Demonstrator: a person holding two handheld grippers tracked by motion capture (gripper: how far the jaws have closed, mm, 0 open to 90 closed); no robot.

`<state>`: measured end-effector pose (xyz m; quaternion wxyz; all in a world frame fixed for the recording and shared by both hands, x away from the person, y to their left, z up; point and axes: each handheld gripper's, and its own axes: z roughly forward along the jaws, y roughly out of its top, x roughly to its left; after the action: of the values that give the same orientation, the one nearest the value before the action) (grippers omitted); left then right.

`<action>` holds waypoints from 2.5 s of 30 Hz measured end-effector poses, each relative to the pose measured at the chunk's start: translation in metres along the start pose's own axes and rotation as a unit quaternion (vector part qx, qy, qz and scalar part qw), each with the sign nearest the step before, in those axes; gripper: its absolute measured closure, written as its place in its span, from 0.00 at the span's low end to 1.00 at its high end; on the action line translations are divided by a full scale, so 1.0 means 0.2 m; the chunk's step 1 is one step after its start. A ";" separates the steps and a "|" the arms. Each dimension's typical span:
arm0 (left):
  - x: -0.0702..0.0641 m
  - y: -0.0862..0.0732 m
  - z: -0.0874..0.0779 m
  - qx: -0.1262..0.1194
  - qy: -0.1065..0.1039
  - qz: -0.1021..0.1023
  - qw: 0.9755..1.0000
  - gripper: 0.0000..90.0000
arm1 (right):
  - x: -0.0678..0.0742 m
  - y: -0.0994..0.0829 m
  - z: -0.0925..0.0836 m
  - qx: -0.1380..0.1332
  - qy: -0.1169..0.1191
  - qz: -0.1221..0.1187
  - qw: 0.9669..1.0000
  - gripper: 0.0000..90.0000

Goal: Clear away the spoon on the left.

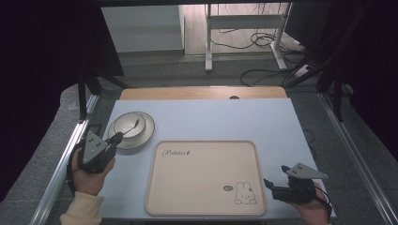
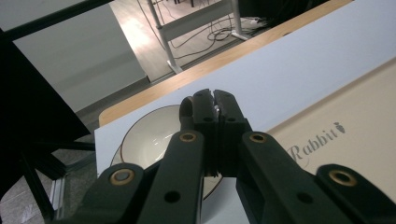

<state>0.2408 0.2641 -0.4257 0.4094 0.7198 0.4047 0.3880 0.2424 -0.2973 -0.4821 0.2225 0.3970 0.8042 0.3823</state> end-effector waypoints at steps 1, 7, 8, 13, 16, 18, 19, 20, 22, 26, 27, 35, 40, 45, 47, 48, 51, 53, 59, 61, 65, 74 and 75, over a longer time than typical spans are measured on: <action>-0.01 0.01 0.00 0.001 -0.003 0.001 1.000 1.00 | 0.00 0.00 0.00 0.000 -0.001 0.000 1.000 0.20; -0.02 0.02 -0.01 0.001 -0.012 0.003 1.000 1.00 | 0.00 0.00 0.00 0.001 0.000 -0.002 1.000 0.20; -0.02 0.02 -0.01 0.001 -0.012 0.003 1.000 1.00 | 0.00 0.00 0.00 0.001 0.000 -0.002 1.000 0.20; -0.05 0.04 -0.01 -0.001 -0.024 0.000 1.000 1.00 | 0.00 0.00 0.00 0.001 -0.002 -0.003 1.000 0.20; -0.07 0.05 -0.01 -0.004 -0.030 0.004 1.000 1.00 | 0.00 0.00 0.00 0.002 -0.002 -0.003 1.000 0.20; -0.08 0.06 -0.01 -0.005 -0.033 0.005 0.999 1.00 | 0.00 0.00 0.00 0.002 -0.001 -0.004 1.000 0.20; -0.09 0.06 -0.01 -0.006 -0.038 0.008 0.999 1.00 | 0.00 0.00 0.00 0.002 -0.001 -0.004 1.000 0.20; -0.09 0.06 -0.01 -0.006 -0.039 0.010 0.999 1.00 | 0.00 0.00 0.00 0.002 -0.001 -0.004 1.000 0.20; -0.10 0.07 -0.01 -0.006 -0.042 0.012 0.999 1.00 | 0.00 0.00 0.00 0.002 -0.001 -0.004 1.000 0.20; -0.12 0.08 -0.01 -0.004 -0.045 0.022 0.999 1.00 | 0.00 0.00 0.00 0.003 -0.001 -0.005 1.000 0.20; -0.13 0.08 -0.01 -0.007 -0.047 0.021 0.999 1.00 | 0.00 0.00 0.00 0.003 -0.001 -0.005 1.000 0.20; -0.17 0.09 -0.01 -0.007 -0.058 0.034 0.998 1.00 | 0.00 0.00 0.00 0.005 -0.002 -0.009 1.000 0.20; -0.19 0.10 -0.01 -0.014 -0.069 0.029 0.997 1.00 | 0.00 0.00 0.00 0.005 -0.002 -0.009 1.000 0.20; -0.24 0.10 0.00 -0.012 -0.078 0.042 0.996 1.00 | 0.00 0.00 0.00 0.003 -0.003 -0.009 1.000 0.20; -0.26 0.10 0.00 -0.010 -0.082 0.050 0.995 1.00 | 0.00 0.00 0.00 0.003 -0.003 -0.009 1.000 0.20; -0.26 0.10 0.00 -0.010 -0.082 0.050 0.995 1.00 | 0.00 0.00 0.00 0.003 -0.003 -0.009 1.000 0.20; -0.28 0.10 0.01 -0.008 -0.086 0.054 0.995 1.00 | 0.00 0.00 0.00 0.004 -0.002 -0.009 1.000 0.20; -0.30 0.10 0.02 -0.005 -0.090 0.058 0.994 1.00 | 0.00 0.00 0.00 0.004 -0.002 -0.009 1.000 0.20; -0.34 0.09 0.04 -0.001 -0.108 0.062 0.992 1.00 | 0.00 0.00 0.00 0.006 -0.001 -0.009 1.000 0.20; -0.35 0.09 0.04 -0.002 -0.117 0.055 0.992 1.00 | 0.00 0.00 0.00 0.007 -0.001 -0.010 1.000 0.20; -0.37 0.08 0.04 0.002 -0.119 0.059 0.991 1.00 | 0.00 -0.01 0.00 0.008 0.000 -0.010 1.000 0.20; -0.40 0.06 0.07 0.012 -0.128 0.070 0.989 1.00 | 0.00 0.00 0.01 0.009 0.000 -0.011 1.000 0.20; -0.41 0.06 0.07 0.013 -0.128 0.072 0.989 1.00 | 0.00 -0.01 0.01 0.009 0.000 -0.011 1.000 0.20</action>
<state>0.2261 0.1824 -0.4383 0.4191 0.7961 0.3011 0.3160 0.2423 -0.2964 -0.4837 0.2233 0.3905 0.8117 0.3724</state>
